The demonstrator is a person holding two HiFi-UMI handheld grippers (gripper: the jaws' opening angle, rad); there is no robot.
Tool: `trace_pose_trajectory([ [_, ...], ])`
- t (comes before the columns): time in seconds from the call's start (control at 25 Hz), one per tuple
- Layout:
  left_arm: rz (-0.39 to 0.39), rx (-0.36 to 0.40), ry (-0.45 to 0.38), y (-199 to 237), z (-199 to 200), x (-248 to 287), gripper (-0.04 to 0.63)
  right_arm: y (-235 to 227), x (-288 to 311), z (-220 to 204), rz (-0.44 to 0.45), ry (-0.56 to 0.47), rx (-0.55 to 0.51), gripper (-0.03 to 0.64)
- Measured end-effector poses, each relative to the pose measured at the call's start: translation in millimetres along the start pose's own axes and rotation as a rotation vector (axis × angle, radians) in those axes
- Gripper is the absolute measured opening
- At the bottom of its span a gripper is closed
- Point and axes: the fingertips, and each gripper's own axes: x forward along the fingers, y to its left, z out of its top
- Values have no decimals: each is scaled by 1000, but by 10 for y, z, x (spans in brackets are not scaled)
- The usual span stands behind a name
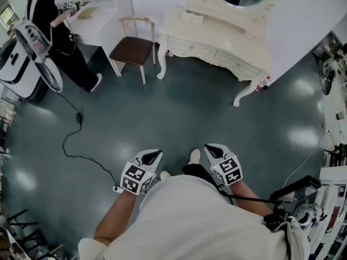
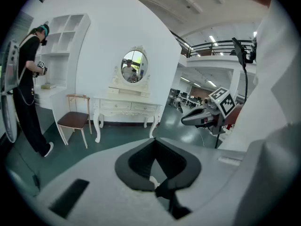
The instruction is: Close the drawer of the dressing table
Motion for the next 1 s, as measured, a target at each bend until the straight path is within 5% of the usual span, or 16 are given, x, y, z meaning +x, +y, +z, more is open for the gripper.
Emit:
trace_pose_trajectory([
  [0.32,-5,17,14,-124,288,424,2,-489,-70,-26,-6,-11,18,0],
  [1.0,79,21,31,114,1600,2025,3,-2502,266,279,55,-52,29,34],
])
